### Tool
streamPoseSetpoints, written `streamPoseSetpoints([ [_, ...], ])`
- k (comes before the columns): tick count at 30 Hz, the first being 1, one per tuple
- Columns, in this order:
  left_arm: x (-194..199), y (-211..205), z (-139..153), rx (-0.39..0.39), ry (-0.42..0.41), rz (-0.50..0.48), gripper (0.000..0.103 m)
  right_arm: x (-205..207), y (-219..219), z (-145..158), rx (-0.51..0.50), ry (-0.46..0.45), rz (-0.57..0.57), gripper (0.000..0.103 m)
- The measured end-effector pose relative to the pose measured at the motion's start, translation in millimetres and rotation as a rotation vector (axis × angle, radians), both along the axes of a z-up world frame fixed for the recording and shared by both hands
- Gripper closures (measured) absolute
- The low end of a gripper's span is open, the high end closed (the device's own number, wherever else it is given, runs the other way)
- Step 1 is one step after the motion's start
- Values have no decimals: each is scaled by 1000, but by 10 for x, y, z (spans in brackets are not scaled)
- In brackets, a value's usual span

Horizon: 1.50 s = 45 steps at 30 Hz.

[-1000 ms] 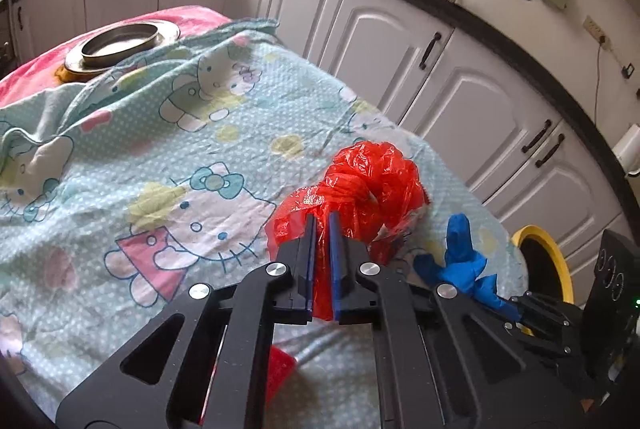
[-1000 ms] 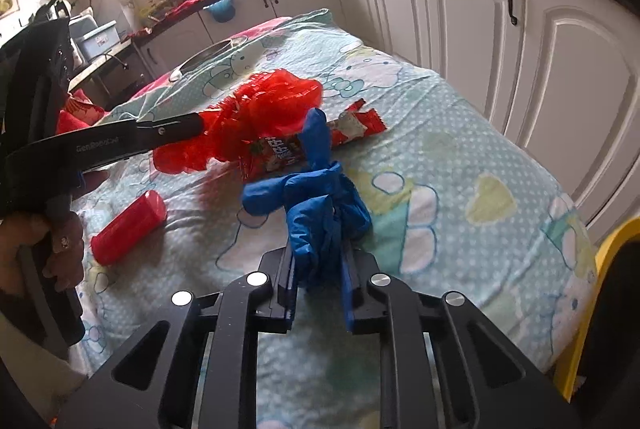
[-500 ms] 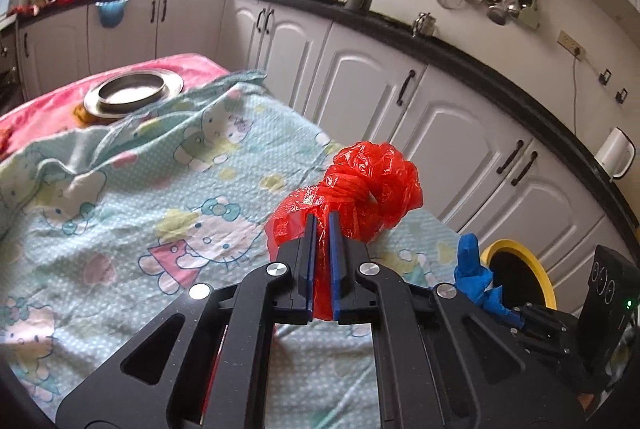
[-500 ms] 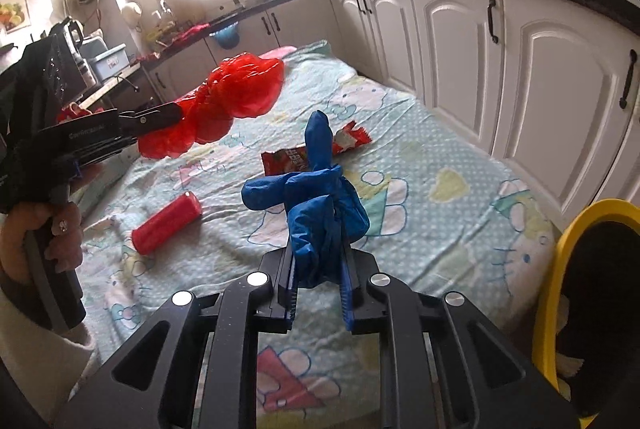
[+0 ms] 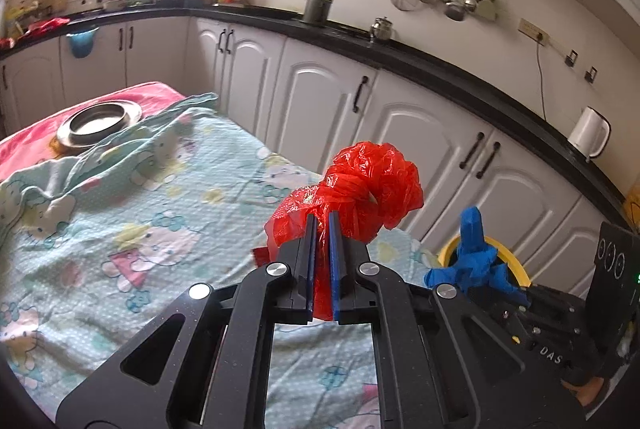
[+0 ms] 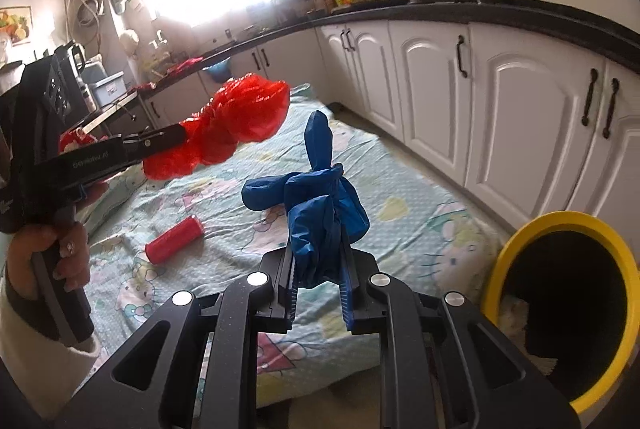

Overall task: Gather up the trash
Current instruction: 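Carry the red bag and blue glove over the yellow bin with both grippers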

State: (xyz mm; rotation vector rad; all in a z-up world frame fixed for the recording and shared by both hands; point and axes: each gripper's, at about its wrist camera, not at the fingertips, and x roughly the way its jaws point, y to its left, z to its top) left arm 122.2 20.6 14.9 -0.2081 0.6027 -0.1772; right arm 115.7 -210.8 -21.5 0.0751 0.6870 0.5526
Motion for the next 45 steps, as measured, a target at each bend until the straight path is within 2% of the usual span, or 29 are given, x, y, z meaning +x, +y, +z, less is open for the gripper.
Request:
streamPoseSetpoints([
  [9,-77,-342,79,34,-26,-65,101,-111,-344,143,1,-45,-60,86],
  [17,-104,-632,120,61,-39,-123,101,-196,-670,150,-6,-59,-121,86],
  [38,15,-1522,72,117,-39,-302,101,-419,-1519,172,-15,-94,-322,86],
  [45,31,-1870,-38,148,-24,-363,101,-473,-1761,112,-4,-87,-382,86],
])
